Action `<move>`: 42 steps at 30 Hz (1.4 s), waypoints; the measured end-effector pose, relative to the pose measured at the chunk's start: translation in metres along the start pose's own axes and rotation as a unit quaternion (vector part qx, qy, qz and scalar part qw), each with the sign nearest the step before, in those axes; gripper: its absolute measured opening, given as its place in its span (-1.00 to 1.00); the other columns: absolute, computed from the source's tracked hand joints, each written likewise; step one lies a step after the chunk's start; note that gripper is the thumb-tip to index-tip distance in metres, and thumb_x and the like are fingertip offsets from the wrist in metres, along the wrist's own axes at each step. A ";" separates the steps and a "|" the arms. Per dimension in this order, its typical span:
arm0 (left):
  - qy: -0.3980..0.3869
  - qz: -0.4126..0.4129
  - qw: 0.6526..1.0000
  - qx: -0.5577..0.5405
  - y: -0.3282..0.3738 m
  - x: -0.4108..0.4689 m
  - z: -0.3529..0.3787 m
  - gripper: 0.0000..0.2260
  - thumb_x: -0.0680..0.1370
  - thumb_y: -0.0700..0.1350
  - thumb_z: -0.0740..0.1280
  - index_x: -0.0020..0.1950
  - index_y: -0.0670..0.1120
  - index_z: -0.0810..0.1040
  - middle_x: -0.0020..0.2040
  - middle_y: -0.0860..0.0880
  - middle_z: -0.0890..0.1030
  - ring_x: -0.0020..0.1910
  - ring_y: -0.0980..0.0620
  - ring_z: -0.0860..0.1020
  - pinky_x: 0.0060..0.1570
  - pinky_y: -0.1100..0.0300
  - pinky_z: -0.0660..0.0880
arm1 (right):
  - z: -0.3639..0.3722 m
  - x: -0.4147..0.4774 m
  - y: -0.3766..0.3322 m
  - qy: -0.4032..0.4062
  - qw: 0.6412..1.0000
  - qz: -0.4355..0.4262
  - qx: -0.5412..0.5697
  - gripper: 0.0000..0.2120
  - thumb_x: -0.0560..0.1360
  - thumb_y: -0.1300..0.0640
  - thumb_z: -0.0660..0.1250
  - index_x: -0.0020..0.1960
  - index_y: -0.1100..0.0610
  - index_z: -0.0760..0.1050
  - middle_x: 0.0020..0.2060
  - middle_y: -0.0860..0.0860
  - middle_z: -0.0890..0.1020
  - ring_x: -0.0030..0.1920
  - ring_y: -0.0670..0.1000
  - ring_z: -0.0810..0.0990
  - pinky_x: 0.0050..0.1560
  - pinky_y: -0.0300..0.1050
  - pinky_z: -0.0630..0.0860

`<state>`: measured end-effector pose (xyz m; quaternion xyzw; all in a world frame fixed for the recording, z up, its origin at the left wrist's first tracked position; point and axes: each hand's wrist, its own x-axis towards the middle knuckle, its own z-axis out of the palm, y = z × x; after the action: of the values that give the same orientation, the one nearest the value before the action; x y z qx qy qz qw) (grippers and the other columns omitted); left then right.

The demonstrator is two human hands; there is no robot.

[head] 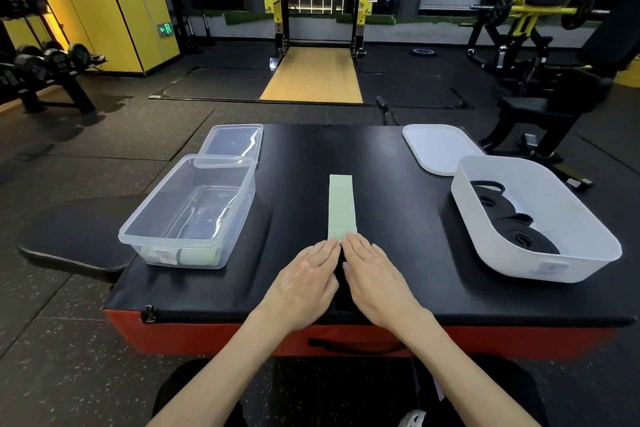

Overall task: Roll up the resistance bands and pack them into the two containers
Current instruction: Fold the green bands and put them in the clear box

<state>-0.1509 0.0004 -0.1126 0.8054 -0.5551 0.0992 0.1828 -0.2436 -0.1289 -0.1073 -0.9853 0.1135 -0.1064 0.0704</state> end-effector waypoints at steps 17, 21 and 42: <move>0.010 0.030 0.999 0.007 -0.016 0.023 0.008 -0.55 0.44 -0.17 0.05 0.23 -0.28 0.51 0.16 -0.14 0.60 0.16 -0.03 0.53 0.36 0.20 0.15 | 0.005 0.007 0.009 0.034 0.999 0.000 -0.003 -0.52 0.61 0.23 0.09 0.51 0.23 0.15 0.50 0.12 0.21 0.51 0.06 0.13 0.46 -0.06 0.05; 0.017 0.053 0.998 0.008 -0.019 0.027 0.009 -0.54 0.44 -0.17 0.04 0.24 -0.29 0.50 0.14 -0.14 0.59 0.12 -0.02 0.49 0.31 0.16 0.21 | 0.010 0.013 0.009 0.035 0.999 0.011 0.004 -0.50 0.58 0.28 0.13 0.50 0.23 0.17 0.48 0.12 0.24 0.50 0.07 0.18 0.46 -0.06 0.08; 0.052 0.023 0.996 -0.065 -0.030 0.048 0.008 -0.73 0.32 -0.48 0.36 -0.24 -0.11 0.48 -0.40 0.00 0.48 -0.43 0.08 0.26 -0.45 0.24 0.29 | 0.004 0.030 0.018 0.153 0.987 0.017 0.050 -0.64 0.11 0.59 0.31 -0.27 0.19 0.51 -0.40 0.00 0.49 -0.40 0.06 0.40 -0.31 -0.21 0.27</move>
<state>-0.1058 -0.0345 -0.1078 0.7727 -0.5685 0.1088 0.2605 -0.2183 -0.1533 -0.1082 -0.9508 0.1341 -0.2598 0.1028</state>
